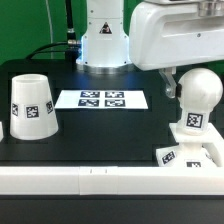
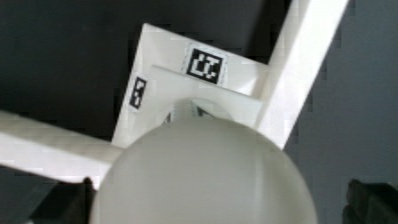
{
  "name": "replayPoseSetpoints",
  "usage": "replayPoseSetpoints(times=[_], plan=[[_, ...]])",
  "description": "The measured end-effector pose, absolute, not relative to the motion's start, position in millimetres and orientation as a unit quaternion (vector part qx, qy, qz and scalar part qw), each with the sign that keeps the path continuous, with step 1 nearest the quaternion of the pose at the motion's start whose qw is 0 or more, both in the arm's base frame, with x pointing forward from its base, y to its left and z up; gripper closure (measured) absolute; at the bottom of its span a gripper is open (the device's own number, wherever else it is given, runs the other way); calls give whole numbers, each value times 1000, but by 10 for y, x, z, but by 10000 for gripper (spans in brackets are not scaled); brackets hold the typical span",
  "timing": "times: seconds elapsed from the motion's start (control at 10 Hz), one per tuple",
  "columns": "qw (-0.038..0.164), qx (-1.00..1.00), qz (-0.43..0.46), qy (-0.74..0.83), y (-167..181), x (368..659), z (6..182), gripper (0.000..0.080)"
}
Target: Assemble lamp
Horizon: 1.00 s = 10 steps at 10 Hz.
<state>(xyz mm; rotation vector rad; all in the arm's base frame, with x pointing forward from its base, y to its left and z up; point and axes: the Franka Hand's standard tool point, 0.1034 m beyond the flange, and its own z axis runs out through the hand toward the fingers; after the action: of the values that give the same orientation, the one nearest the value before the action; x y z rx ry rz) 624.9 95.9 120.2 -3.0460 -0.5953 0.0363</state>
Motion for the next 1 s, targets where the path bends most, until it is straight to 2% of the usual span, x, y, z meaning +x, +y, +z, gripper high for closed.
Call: replayPoseSetpoints(times=[0.5,0.9,1.0], plan=[[6,-918,9,-397,906,6281,1220,101],[-4,-867,13,-497,849,6283,1215,103],[-4,-868,13,-497,847,6283,1215,229]])
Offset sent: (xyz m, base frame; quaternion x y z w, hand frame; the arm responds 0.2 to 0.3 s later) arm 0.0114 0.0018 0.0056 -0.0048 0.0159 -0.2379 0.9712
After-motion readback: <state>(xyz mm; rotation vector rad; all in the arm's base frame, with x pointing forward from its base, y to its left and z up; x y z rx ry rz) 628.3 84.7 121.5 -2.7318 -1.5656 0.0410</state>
